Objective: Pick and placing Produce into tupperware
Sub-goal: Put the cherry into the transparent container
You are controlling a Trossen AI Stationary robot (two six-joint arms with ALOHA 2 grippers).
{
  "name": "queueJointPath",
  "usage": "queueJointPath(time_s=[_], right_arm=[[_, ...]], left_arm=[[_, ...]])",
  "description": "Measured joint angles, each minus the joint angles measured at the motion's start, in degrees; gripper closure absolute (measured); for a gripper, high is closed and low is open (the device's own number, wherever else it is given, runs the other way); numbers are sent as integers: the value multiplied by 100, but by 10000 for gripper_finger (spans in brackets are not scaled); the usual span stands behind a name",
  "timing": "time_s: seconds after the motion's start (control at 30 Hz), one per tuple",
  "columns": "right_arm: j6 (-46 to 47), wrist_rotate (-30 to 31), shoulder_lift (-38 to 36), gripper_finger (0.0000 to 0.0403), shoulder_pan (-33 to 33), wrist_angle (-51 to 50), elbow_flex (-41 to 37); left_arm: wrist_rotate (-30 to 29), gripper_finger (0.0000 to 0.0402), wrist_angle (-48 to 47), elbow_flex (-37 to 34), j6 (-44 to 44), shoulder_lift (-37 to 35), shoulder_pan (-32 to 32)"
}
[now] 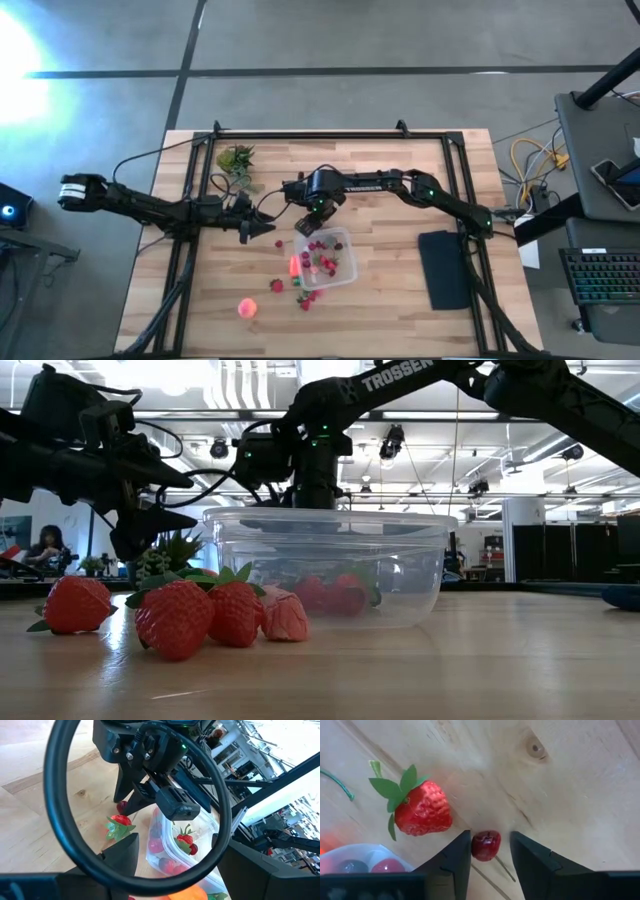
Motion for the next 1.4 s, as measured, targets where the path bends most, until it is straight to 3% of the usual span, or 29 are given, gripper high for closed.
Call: queueJointPath(time_s=[0.47,0.73,0.93,1.03,1.4], right_arm=[[-49,-60,0,341,-66,31,32],[-258,-80,-76,335,-321,79,416],[-752,-1066,-411,338,-454,-386,1001],[-1102,-1560,-637,336,-256,-780,1294],[-1404,-1607,-719,313,486,-949,1314]], left_arm=[[0,164,0,-2,-2,0,0],[1,164,0,-2,-4,0,-1],[0,164,0,-2,-5,0,-2],[0,164,0,-2,-4,-2,-2],[2,164,-9,-2,-6,-2,-2]])
